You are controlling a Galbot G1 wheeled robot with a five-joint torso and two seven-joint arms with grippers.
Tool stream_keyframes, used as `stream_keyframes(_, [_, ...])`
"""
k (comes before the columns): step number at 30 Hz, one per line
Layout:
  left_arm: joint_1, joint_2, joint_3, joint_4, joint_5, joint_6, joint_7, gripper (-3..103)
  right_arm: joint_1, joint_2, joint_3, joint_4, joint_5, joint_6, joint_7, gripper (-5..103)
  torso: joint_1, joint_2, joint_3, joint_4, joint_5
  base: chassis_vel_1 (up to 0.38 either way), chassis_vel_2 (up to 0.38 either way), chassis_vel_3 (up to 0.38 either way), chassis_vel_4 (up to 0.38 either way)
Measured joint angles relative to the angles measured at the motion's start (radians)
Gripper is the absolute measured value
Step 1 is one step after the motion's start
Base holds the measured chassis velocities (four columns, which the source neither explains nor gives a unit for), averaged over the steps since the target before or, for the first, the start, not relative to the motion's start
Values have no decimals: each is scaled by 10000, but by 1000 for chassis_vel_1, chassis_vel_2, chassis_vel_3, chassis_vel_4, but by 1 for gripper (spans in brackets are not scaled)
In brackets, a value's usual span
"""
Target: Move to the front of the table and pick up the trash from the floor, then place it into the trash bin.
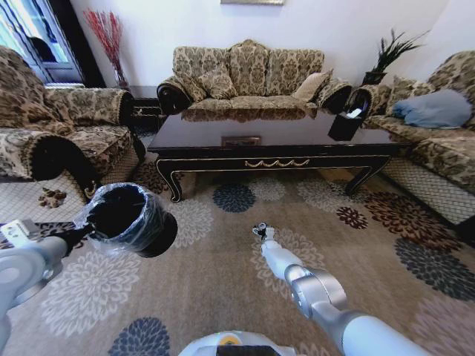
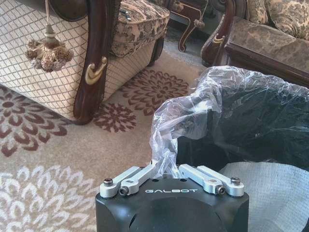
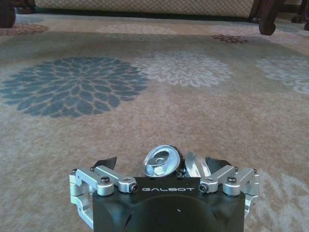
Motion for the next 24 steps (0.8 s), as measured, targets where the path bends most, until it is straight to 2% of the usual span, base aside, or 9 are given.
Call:
stream_keyframes(16, [21, -97, 35, -121, 26, 0, 6, 2, -489, -365, 80, 263, -16, 195, -19, 100, 8, -1, 5, -5, -2, -172, 182, 173, -182])
stream_keyframes(21, [82, -129, -23, -163, 29, 0, 7, 2, -872, -408, -130, 619, 131, 320, -21, 100, 7, 0, 3, 0, -1, -35, 53, 40, -32])
stream_keyframes(24, [99, -180, -31, -170, 33, -1, 13, 2, -1363, -598, -698, 1319, 567, 134, 110, 100, -1, 0, -2, 1, 1, 25, -36, -21, 46])
